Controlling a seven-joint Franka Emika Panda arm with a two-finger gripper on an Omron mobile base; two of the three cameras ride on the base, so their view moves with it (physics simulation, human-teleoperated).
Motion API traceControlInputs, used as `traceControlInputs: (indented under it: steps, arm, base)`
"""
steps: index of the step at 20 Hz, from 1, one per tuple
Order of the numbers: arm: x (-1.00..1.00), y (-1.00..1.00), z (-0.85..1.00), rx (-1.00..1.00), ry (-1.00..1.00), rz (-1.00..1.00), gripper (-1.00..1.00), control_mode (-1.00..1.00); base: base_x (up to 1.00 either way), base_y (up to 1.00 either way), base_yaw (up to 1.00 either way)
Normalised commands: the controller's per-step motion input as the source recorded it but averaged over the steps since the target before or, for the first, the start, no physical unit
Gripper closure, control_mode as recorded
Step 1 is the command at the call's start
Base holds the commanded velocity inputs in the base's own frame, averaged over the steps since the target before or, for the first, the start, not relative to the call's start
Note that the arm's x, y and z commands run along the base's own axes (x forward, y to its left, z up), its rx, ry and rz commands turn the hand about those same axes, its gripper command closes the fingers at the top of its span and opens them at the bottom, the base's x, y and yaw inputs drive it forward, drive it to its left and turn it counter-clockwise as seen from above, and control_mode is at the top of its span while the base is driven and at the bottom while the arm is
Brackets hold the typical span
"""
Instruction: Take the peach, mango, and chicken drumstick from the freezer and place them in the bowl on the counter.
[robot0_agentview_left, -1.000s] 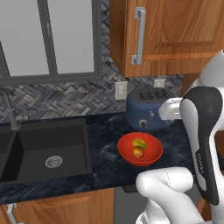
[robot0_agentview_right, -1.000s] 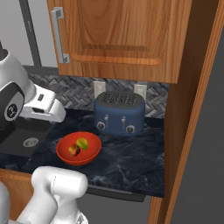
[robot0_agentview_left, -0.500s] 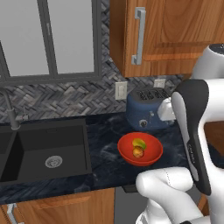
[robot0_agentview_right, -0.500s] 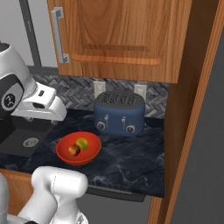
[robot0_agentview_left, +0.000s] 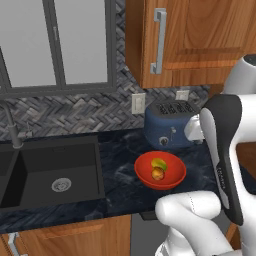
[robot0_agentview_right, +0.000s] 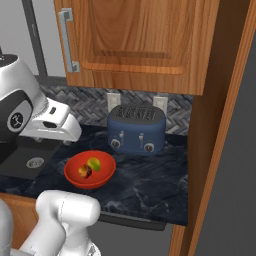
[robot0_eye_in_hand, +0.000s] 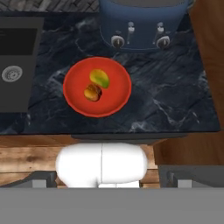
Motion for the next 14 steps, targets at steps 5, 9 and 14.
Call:
traceControlInputs:
  steps: [5,9,14]
  arm:
    - [0.00,0.00,-0.05,0.00,0.00,0.00,-1.00,-1.00]
    - [0.00,0.00,0.00,0.00,0.00,0.00,-1.00,1.00]
    - [0.00,0.00,0.00,0.00,0.00,0.00,-1.00,1.00]
  base:
    - [0.00,0.00,0.00]
    - [-0.38,0.30,0.00]
    - [-0.64,0.93,-0.08]
